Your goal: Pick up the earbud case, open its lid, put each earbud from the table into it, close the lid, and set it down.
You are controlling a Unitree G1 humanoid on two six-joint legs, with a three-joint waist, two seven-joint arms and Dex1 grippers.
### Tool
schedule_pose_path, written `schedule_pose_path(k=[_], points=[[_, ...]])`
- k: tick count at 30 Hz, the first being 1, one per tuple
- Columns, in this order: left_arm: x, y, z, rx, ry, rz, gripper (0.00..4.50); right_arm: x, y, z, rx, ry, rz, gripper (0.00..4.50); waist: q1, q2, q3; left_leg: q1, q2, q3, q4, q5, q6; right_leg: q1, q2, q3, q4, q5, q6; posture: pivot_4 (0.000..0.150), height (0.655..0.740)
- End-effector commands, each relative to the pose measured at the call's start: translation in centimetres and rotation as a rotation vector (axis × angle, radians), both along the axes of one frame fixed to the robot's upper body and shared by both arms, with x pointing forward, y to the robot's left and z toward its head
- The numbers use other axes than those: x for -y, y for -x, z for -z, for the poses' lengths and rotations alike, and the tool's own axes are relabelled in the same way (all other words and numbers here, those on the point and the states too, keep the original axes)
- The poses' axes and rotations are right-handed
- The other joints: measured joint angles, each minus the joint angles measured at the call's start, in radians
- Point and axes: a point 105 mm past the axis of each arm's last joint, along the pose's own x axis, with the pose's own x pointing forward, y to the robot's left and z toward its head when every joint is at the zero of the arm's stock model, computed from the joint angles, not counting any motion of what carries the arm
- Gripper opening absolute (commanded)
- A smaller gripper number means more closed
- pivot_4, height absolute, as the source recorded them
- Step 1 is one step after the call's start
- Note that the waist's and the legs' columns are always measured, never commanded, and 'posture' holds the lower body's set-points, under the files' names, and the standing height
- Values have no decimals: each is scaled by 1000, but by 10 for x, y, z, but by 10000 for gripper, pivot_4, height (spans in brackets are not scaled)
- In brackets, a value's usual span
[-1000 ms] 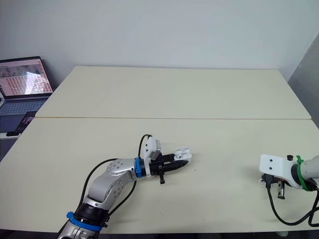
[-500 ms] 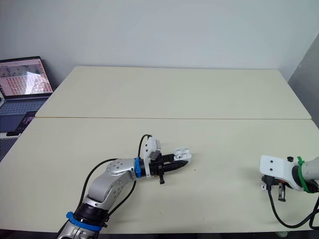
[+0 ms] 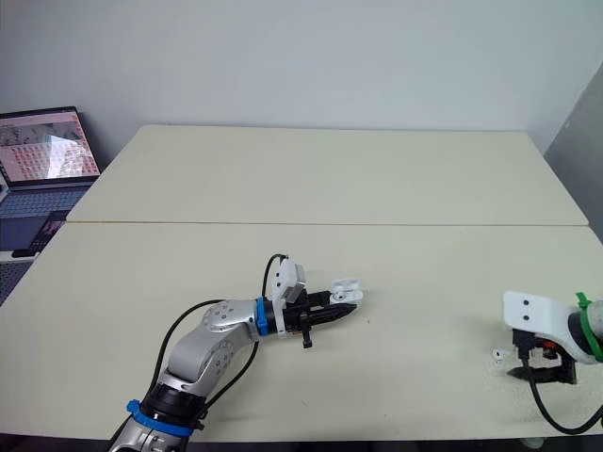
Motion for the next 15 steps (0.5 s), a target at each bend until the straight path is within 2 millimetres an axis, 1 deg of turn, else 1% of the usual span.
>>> schedule_pose_path(k=[1, 3, 11, 14, 15], points=[[3, 1, -9, 46, 17, 12, 8069, 3, -9, -5, 32, 85, 7, 40514, -1, 0, 0, 0, 0, 0, 0, 0, 0, 0, 0, 0, 0, 0, 0, 1500, 7400], [3, 1, -9, 46, 17, 9, 8069, 3, -10, -3, 27, 102, 9, 40514, 0, 0, 0, 0, 0, 0, 0, 0, 0, 0, 0, 0, 0, 0, 0, 1500, 7400], [1, 2, -9, 45, 15, -3, 8069, -11, -11, 7, 17, 107, -38, 40514, 1, 0, 0, 0, 0, 0, 0, 0, 0, 0, 0, 0, 0, 0, 0, 1500, 7400], [0, 2, -8, 45, 14, -4, 8069, -13, -13, 8, 26, 108, -49, 40514, 1, 0, 0, 0, 0, 0, 0, 0, 0, 0, 0, 0, 0, 0, 0, 1500, 7400], [0, 2, -8, 45, 14, -3, 8069, -13, -13, 8, 29, 109, -49, 36936, 1, 0, 0, 0, 0, 0, 0, 0, 0, 0, 0, 0, 0, 0, 0, 1500, 7400]])
